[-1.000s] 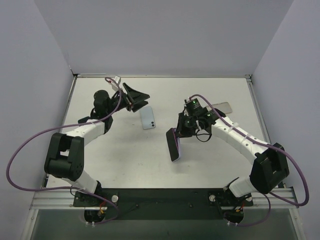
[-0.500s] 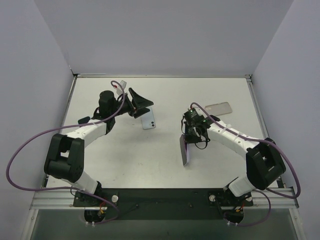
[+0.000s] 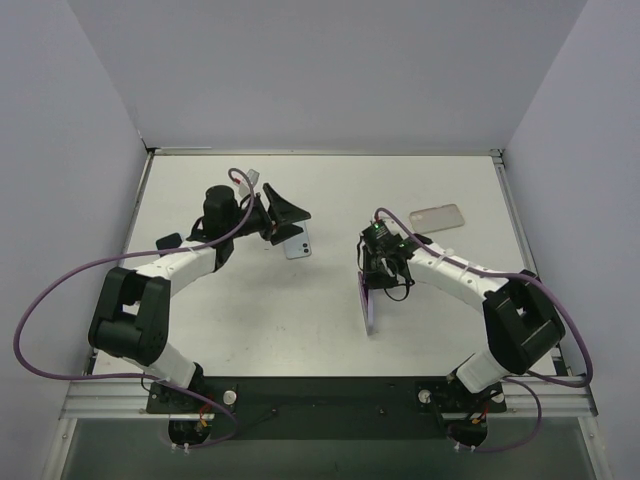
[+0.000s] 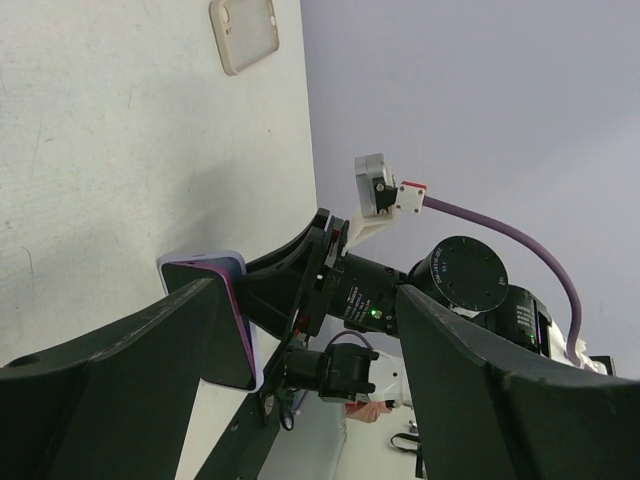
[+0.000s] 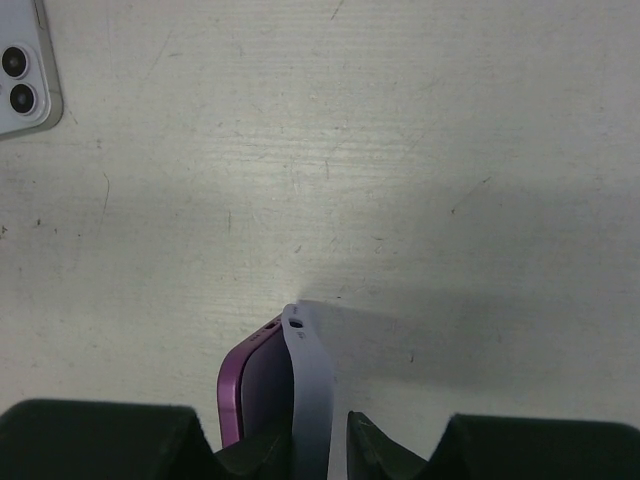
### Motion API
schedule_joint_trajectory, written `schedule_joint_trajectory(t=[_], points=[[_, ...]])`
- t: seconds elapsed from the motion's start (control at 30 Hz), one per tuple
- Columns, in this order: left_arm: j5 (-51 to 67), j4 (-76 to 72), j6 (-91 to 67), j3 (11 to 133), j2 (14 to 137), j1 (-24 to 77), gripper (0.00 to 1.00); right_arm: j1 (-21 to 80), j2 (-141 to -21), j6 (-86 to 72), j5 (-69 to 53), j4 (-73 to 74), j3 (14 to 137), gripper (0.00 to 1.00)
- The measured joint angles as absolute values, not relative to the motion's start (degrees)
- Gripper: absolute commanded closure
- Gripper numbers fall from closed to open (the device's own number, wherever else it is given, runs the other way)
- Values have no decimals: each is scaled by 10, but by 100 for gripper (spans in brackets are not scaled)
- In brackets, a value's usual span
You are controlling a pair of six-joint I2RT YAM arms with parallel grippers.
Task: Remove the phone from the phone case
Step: Remove the phone case from the phone.
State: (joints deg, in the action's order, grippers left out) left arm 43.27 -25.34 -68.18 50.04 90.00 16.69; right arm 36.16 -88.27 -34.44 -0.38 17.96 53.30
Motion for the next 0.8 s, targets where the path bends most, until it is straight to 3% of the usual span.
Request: schedule_joint_trajectory(t=[0.8], points=[[315,-39,-671,519,896,302,27,365,-921,-330,-8,173,541,79]])
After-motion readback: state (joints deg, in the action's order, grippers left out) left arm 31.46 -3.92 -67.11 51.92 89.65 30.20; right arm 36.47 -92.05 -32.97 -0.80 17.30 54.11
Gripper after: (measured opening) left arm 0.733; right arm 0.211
